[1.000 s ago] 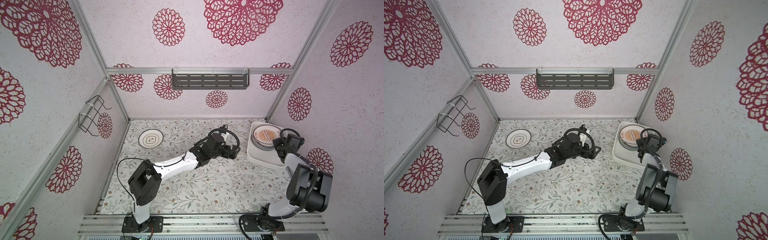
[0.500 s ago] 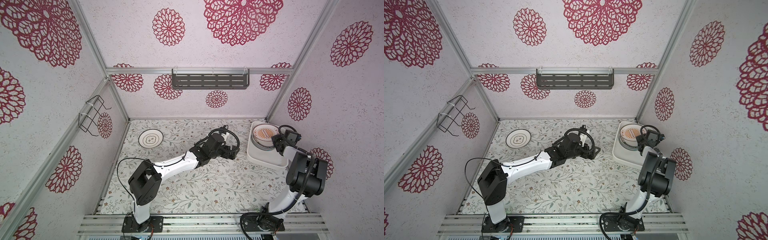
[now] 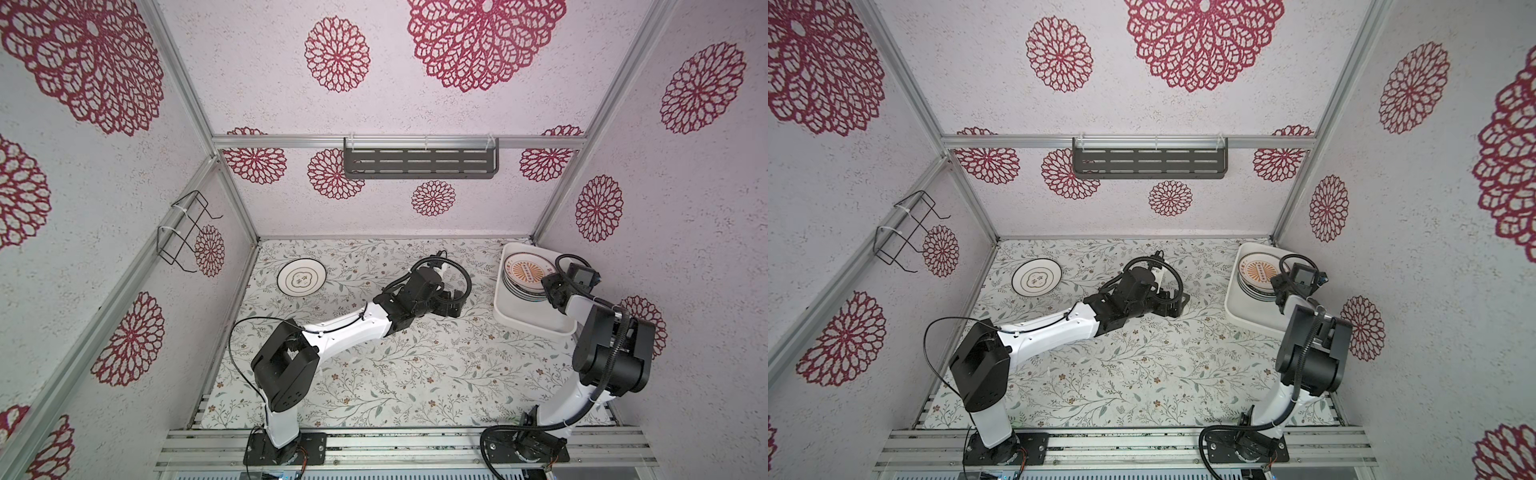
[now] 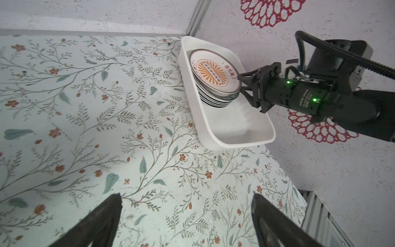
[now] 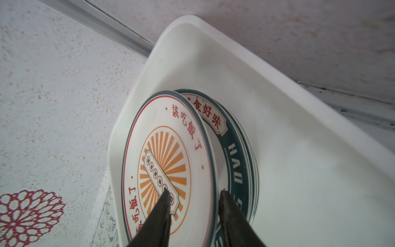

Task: Place the plates into the plastic bin on the countertop
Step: Place the plate in the plastic bin.

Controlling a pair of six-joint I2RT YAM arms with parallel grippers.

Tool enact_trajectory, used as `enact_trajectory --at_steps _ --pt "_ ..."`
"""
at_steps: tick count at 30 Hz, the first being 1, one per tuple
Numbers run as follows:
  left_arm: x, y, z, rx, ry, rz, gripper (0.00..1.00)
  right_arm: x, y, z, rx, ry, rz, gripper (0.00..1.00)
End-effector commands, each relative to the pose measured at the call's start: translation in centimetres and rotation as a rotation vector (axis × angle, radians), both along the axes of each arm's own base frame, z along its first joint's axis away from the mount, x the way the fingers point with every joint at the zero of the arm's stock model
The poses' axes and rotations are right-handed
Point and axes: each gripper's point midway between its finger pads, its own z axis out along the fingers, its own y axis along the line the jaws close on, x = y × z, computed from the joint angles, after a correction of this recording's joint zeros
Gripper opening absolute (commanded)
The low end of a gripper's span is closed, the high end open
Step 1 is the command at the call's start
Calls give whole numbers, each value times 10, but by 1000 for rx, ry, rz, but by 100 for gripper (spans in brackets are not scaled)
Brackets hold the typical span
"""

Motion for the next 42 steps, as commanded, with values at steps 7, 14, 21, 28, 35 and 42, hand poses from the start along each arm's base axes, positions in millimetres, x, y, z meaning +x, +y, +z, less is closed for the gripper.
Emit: enact_trajectory --at_steps 7,14,21,28,35,42 --pt "31 108 13 4 21 300 97 -10 1 52 -114 -19 16 58" --pt "44 226 2 69 68 591 97 -15 23 81 -160 -65 82 75" --pt "38 342 -25 35 166 857 97 -1 106 113 -205 -179 336 87" --pt "28 424 -56 20 264 1027 97 0 209 139 -191 -310 596 99" --pt "36 480 -85 -103 349 1123 97 -19 312 138 -146 -382 892 99" --pt "62 508 -115 -206 422 1132 100 -60 407 127 -63 -430 1189 99"
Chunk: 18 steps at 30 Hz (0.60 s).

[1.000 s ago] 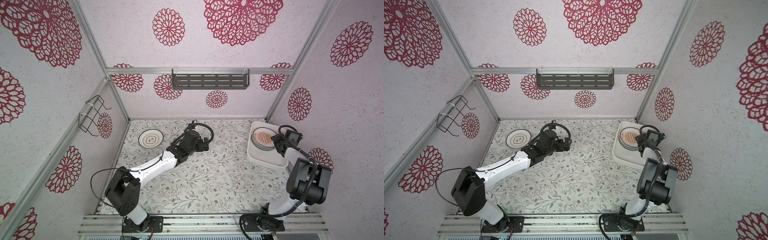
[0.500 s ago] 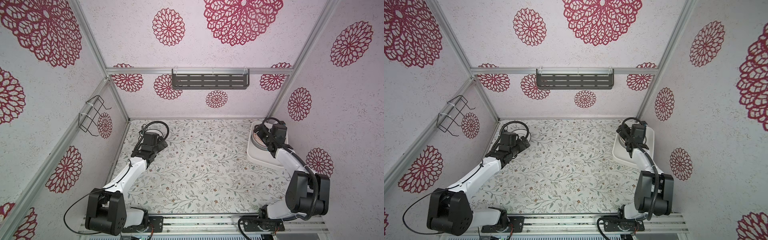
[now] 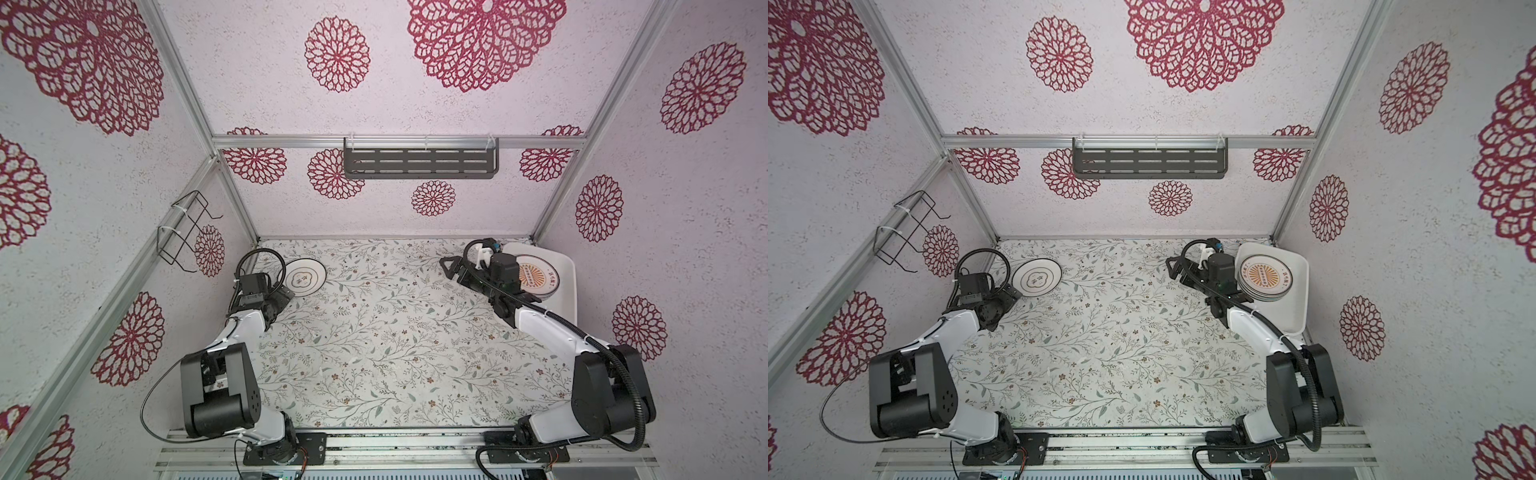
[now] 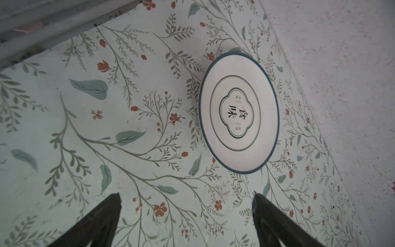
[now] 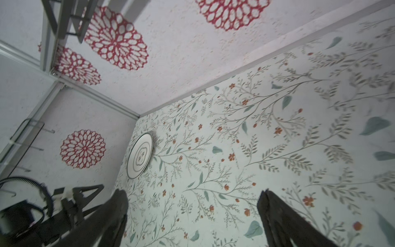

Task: Place the plates into the plastic bin on the countertop
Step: Place the plate in the plastic bin, then pick up the plate from the top-left of the table.

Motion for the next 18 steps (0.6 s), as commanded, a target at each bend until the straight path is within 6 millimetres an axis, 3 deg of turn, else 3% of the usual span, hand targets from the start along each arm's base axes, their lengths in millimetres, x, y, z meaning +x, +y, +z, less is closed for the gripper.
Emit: enact_trajectory --at_steps 1,6,10,15,16,18 --pt "28 3 5 -67 -73 -29 100 -22 51 15 35 -75 194 99" --pt "53 9 -10 -110 -79 -45 98 -44 109 7 67 -64 338 99" --pt "73 8 -23 -158 -90 -76 93 -50 143 -1 116 -39 393 99" --pt "89 6 -35 -191 -99 -96 88 -48 167 -7 142 -13 427 99" --pt "89 6 -51 -207 -72 -94 86 -46 170 -9 141 -9 426 99" --pt "93 5 -58 -224 -72 -95 79 -44 172 -10 131 -5 425 99"
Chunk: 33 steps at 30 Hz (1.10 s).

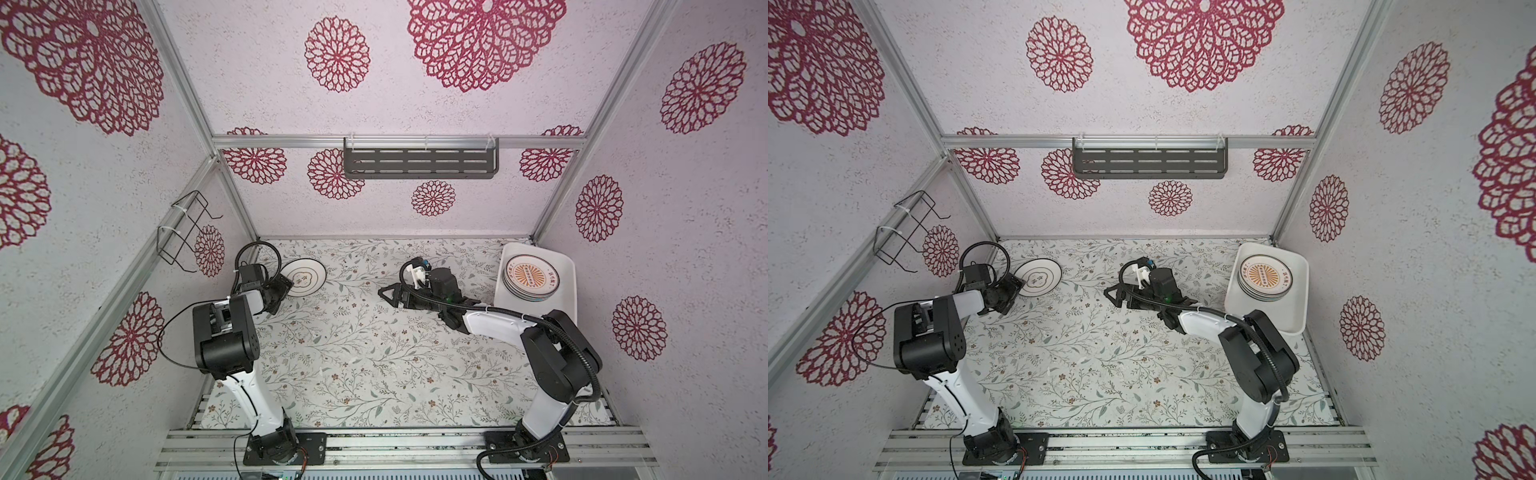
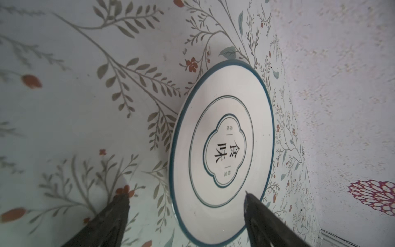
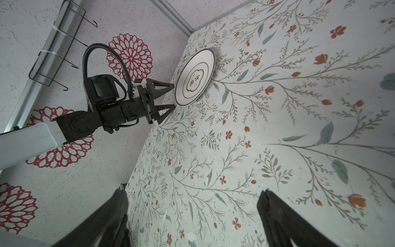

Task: Place the plates into the plastic bin on the countertop
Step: Pick up the plate from the top-left of the table.

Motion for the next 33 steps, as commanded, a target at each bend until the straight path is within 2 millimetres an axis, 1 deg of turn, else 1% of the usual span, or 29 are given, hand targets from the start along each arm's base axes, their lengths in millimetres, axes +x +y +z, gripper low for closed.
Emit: enact_trajectory --at_steps 1,6,9,10,11,16,20,21,22,23,25,26,30,33 --pt "7 -3 -19 -48 6 -13 74 9 9 35 59 -74 5 99" --pt "17 -5 -33 -99 2 -12 54 17 4 21 -11 -59 -40 99" --pt "20 -5 -35 -114 -4 -2 37 20 -1 19 -40 -58 -70 99" --pt "20 -5 -34 -115 -8 4 30 21 -3 18 -49 -59 -81 99" --pt "19 -5 -32 -117 -12 9 26 22 -5 18 -55 -62 -88 99" --pt "19 -9 -12 -126 -70 8 15 22 -14 23 -79 -76 -119 99" --pt "16 -17 16 -132 -138 -2 11 19 -24 28 -82 -87 -152 99" --pt "16 -20 35 -125 -175 -9 10 18 -28 29 -82 -87 -164 99" --pt "15 -24 46 -119 -199 -18 10 16 -32 31 -82 -92 -174 99" --pt "13 -28 54 -114 -212 -27 10 15 -36 33 -81 -96 -184 99" --pt "9 -41 74 -105 -245 -56 10 11 -48 37 -86 -103 -216 99" --pt "7 -48 81 -105 -252 -68 10 9 -54 37 -91 -104 -232 99" --pt "-2 -88 114 -85 -279 -145 9 3 -91 38 -113 -95 -327 99" --pt "-11 -131 140 -84 -321 -229 9 -3 -116 41 -100 -89 -368 99"
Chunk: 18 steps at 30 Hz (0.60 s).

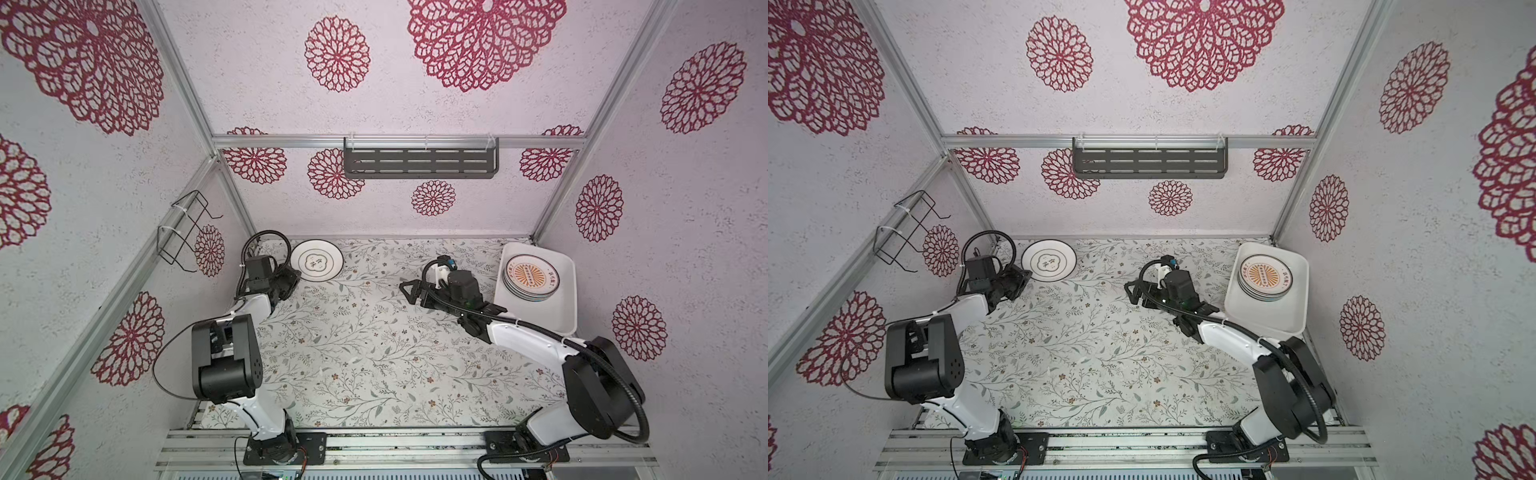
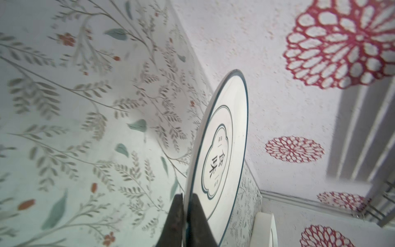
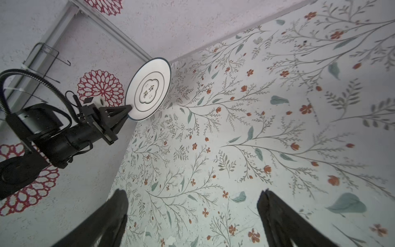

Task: Place the plates into the plastic bin on the countertop
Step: Pick up the plate from the top-left of the table, then place the plate in the plastic bin.

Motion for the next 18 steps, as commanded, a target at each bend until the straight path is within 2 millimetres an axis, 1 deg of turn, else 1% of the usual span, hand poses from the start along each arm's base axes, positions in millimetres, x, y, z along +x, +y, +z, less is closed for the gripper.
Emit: enact_trajectory --at_steps 1,2,4,7,10,13,15,18 --pt "-12 -53 33 10 -69 -113 9 0 -33 15 10 -35 -80 99" --pt "-16 -67 39 10 -81 -142 9 -2 -39 18 12 -39 -87 99" --pt "-25 -103 49 8 -95 -214 9 -7 -52 20 7 -43 -102 99" --pt "-40 -154 63 -6 -125 -314 9 -12 -67 29 -5 -62 -116 99" --pt "-55 -196 74 -21 -147 -400 9 -17 -79 38 -8 -82 -134 99" --pt "-69 -233 82 -36 -164 -475 9 -21 -86 42 2 -95 -141 98" --pt "-77 -253 86 -42 -173 -518 9 -22 -87 43 10 -95 -139 95" --pt "-85 -277 92 -58 -189 -569 9 -23 -88 42 20 -84 -141 92"
